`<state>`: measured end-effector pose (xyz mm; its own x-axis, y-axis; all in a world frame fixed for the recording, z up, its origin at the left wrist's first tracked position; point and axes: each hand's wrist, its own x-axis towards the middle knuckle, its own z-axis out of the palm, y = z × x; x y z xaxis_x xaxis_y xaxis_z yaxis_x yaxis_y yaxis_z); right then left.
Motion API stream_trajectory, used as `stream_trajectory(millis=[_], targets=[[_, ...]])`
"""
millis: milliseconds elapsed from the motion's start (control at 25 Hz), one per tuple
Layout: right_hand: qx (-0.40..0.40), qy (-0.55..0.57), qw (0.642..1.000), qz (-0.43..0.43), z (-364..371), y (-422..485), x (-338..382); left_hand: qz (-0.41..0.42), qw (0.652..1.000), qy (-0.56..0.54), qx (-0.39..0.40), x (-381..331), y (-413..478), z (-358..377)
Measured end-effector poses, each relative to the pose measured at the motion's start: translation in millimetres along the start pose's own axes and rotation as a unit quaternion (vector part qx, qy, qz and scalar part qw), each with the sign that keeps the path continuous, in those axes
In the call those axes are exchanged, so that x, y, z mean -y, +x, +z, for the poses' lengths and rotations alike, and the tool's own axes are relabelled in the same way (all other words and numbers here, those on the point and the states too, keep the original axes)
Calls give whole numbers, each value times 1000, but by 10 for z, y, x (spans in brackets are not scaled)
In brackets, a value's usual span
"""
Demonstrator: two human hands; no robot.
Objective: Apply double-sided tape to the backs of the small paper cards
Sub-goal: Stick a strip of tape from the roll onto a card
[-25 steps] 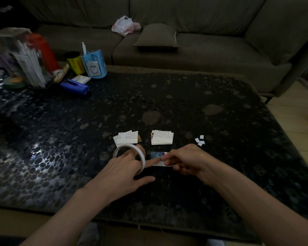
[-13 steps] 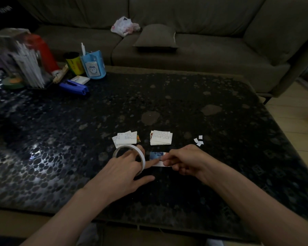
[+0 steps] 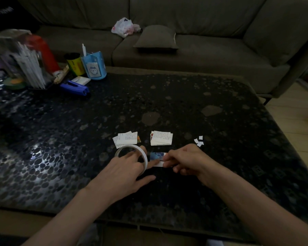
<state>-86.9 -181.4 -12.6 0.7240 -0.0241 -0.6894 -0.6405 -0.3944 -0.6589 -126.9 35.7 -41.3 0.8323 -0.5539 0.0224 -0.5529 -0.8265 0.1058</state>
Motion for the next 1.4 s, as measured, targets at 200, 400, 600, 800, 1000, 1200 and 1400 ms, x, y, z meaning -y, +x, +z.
stream_trajectory(millis=[200,400,600,800,1000,1200,1400], targets=[[-17,-30,999,-37,26,-16,-26,4,1000,3,-5,-8,2,4],[-7,22,1000,-15,36,-62,-33,12,1000,13,-6,-18,2,33],[-23,54,998,-22,-32,-44,-42,11,1000,6,-11,-11,7,26],[-11,46,998,-34,-89,-10,-102,10,1000,-1,-13,14,14,44],[6,67,997,-48,-74,-2,-103,10,1000,-18,-5,25,-6,43],[8,83,996,-28,-23,10,-78,16,1000,-1,-11,-27,-38,49],[18,72,997,-17,17,35,-99,23,1000,7,-6,-62,-41,22]])
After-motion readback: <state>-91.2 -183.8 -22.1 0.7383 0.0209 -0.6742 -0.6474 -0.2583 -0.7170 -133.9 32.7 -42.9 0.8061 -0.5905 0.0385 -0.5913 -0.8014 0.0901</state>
